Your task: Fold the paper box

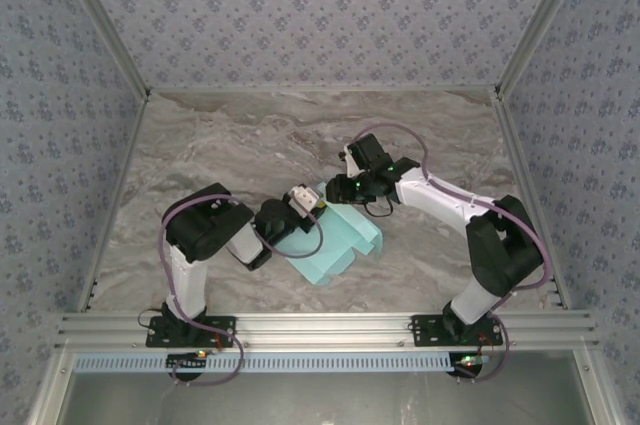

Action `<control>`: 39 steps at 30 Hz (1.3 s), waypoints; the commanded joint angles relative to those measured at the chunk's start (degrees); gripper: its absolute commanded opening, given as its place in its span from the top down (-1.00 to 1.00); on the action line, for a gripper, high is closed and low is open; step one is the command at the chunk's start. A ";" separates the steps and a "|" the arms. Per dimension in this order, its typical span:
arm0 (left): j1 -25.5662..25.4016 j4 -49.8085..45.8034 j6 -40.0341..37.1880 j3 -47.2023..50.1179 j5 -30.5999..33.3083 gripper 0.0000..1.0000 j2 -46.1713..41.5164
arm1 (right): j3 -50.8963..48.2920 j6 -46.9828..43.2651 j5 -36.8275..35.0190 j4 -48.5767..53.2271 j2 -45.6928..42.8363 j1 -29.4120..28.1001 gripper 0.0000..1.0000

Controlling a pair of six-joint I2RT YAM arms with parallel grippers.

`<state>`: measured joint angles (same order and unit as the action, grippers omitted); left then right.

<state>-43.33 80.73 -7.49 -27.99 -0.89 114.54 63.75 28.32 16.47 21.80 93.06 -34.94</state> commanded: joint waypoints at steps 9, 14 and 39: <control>1.47 -0.04 -0.37 2.46 2.21 0.40 -3.85 | 1.62 -0.83 -1.18 6.18 3.56 0.41 0.22; 1.77 -1.63 0.96 -0.04 5.32 0.82 -2.42 | 1.76 0.37 -0.03 6.50 3.51 -0.36 0.23; 2.50 -0.04 8.25 0.08 3.53 0.38 -1.78 | 0.32 3.07 -2.98 3.66 2.86 -1.33 0.32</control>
<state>-41.52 80.36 -1.13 -28.82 3.73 115.18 63.92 32.53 13.30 18.96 93.86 -36.29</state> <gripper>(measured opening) 0.295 0.342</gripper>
